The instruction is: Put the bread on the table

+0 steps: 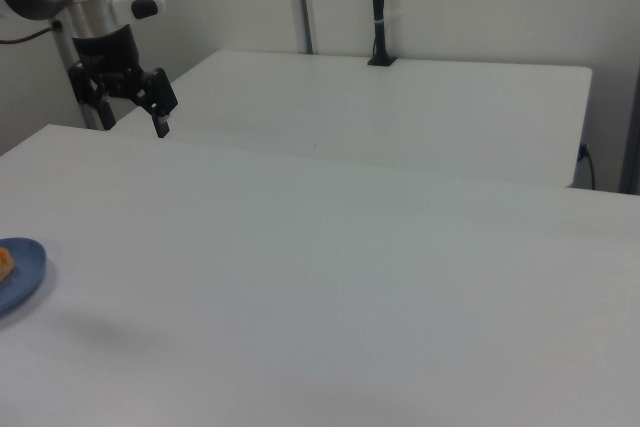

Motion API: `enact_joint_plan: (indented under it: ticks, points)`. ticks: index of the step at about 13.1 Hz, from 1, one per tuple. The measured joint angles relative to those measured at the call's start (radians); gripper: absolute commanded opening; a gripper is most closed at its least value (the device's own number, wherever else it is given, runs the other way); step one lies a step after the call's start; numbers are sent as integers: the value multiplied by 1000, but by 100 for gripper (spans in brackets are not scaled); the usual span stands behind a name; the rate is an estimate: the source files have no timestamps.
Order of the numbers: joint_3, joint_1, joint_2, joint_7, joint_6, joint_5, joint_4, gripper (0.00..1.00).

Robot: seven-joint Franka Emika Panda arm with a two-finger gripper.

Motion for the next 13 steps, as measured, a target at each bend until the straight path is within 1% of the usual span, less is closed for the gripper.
enact_joint_plan:
  ticks: [10,13]
  points:
    - [16,5,2,-13,-3,1,-16,100]
    - [28,67,4,-24,-67,3,-36,100]
